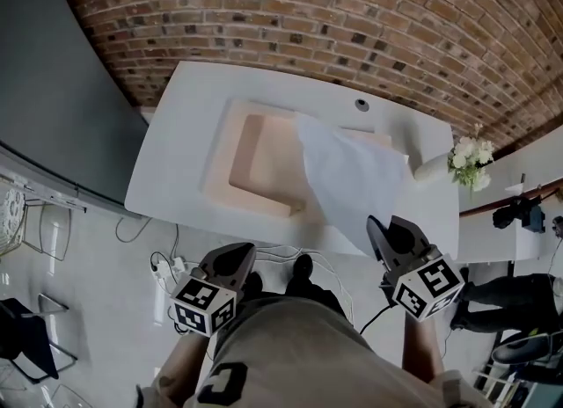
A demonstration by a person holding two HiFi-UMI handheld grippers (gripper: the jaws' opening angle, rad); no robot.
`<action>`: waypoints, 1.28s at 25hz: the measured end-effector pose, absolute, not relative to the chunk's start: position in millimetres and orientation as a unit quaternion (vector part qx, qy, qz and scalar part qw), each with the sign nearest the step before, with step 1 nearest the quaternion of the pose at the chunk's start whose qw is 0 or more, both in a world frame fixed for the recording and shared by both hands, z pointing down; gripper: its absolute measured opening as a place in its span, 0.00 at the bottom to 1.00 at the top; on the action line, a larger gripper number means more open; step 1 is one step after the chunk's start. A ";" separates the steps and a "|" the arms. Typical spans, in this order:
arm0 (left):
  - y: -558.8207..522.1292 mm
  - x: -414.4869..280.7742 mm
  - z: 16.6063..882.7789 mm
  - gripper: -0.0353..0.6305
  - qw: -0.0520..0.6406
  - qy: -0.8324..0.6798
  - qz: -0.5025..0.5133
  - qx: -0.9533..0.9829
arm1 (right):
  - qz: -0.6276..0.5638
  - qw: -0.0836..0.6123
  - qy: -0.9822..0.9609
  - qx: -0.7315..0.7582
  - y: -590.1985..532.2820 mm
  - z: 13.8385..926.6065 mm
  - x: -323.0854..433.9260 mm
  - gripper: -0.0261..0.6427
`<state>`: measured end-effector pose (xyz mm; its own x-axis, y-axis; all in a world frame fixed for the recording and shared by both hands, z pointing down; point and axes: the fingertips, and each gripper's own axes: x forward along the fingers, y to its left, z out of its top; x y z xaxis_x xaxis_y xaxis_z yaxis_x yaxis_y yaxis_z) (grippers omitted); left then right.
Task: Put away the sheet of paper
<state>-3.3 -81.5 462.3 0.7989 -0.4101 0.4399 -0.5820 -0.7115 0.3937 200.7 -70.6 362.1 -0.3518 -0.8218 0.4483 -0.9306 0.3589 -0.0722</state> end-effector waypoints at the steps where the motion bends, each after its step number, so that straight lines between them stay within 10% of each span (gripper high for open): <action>1: -81.6 -1.6 463.1 0.07 0.266 -0.272 0.164 0.910 | 0.165 0.165 -0.806 0.544 -72.0 362.9 204.0 0.07; 17: -84.9 1.3 470.9 0.07 0.274 -0.273 0.173 0.906 | 0.304 -0.009 -0.800 0.518 -103.1 351.4 224.8 0.07; 32: -90.5 -3.1 473.9 0.07 0.277 -0.283 0.172 0.902 | 0.306 -0.031 -0.822 0.479 -136.8 325.9 231.3 0.07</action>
<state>-3.1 -90.5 473.9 0.7806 -0.4158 0.4668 -0.6060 -0.6866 0.4017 231.3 -136.8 325.9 -0.5391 -0.8065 0.2429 -0.7691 0.3537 -0.5324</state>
